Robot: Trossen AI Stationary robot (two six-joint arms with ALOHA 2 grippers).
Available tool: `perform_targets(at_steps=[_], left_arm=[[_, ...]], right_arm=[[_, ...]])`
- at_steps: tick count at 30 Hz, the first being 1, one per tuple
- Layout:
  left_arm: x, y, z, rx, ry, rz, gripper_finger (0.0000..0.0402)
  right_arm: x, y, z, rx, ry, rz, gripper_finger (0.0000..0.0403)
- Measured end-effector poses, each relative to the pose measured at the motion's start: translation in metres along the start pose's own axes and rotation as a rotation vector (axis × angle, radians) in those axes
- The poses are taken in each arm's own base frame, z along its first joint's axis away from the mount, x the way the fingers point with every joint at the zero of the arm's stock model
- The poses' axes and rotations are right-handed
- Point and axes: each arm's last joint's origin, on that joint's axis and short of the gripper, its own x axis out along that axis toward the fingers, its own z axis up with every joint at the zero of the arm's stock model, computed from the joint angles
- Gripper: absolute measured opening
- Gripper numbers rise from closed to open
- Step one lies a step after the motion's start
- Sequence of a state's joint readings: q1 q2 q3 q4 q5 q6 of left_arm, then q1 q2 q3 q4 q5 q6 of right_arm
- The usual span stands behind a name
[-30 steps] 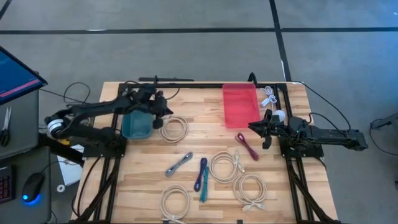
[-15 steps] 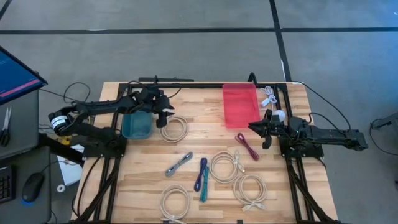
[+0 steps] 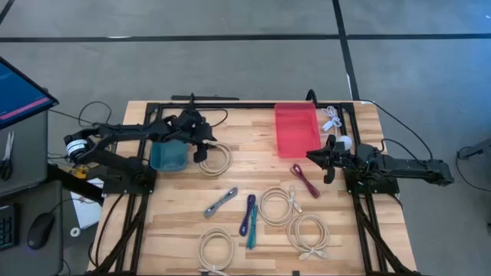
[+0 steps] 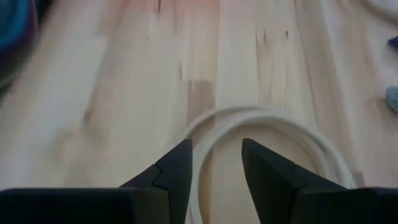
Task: Pick & Place USB Port
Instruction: Put the brown display cable in the pink bin
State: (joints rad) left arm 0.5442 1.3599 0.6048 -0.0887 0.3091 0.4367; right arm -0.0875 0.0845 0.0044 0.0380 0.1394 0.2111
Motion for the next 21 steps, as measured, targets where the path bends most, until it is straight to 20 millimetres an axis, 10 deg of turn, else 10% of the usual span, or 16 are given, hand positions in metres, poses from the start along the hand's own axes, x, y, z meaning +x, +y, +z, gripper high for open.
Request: perform_targets(at_steps=[21], left_arm=[[0.042,0.007,-0.025,-0.033,0.169,0.055,0.012]], right_arm=[[0.0,0.0,0.0,0.0,0.0,0.0,0.0054]])
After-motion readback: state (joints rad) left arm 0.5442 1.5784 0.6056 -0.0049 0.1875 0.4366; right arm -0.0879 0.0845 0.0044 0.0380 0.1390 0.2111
